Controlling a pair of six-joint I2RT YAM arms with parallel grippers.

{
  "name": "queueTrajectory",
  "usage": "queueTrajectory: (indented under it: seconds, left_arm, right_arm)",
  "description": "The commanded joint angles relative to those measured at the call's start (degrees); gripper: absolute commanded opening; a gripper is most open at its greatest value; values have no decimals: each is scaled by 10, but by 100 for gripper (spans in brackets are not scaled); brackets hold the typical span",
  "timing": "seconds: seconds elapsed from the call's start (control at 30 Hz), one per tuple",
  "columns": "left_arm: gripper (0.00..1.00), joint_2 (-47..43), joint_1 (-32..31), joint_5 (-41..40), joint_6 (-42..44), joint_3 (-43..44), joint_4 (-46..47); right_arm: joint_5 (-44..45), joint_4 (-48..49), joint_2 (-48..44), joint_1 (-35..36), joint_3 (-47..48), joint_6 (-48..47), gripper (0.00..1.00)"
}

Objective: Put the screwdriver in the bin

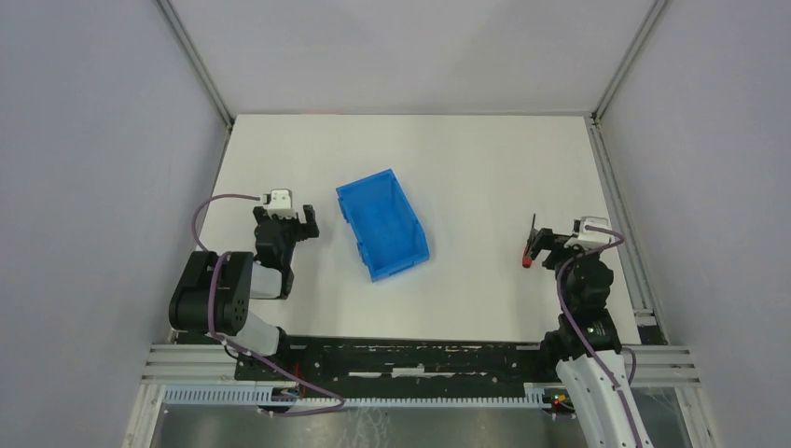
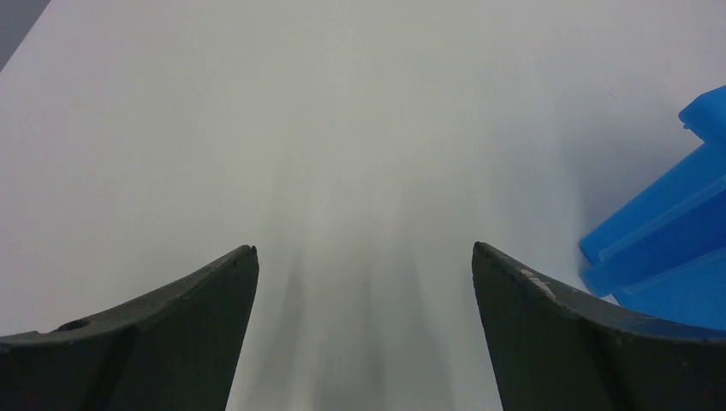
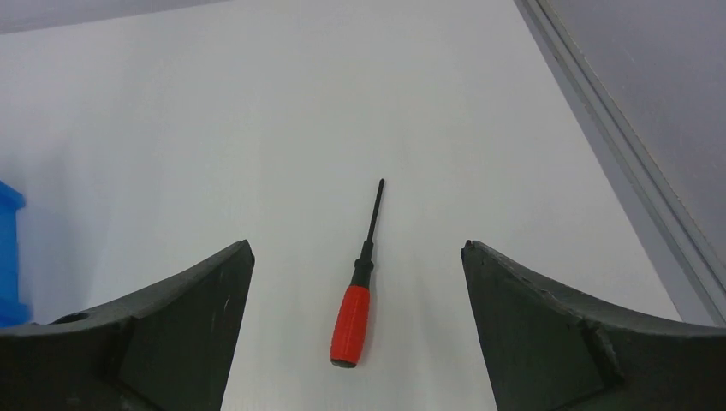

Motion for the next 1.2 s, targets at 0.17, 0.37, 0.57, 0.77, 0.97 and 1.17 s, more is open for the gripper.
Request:
queueTrajectory:
  seconds: [0.17, 0.37, 0.57, 0.77, 0.97, 1.17]
  left_arm:
    - [100, 1, 4, 0, -9, 7, 29]
    - [100, 1, 4, 1, -9, 7, 29]
    - [100, 1, 4, 1, -9, 7, 28]
    - [100, 1, 4, 0, -9, 7, 28]
    - [100, 1, 4, 0, -9, 7, 28]
    - [100, 1, 4, 0, -9, 7, 28]
  right_arm:
    - [66, 39, 45, -1, 109, 0, 98]
    - [64, -63, 212, -1, 356, -34, 98]
    - [98, -428, 554, -3, 751, -46, 98]
    - [-45, -391, 675, -15, 649, -41, 95]
    - [-54, -285, 737, -19, 482, -28, 82]
    - [-49, -216, 777, -22, 383, -11, 59]
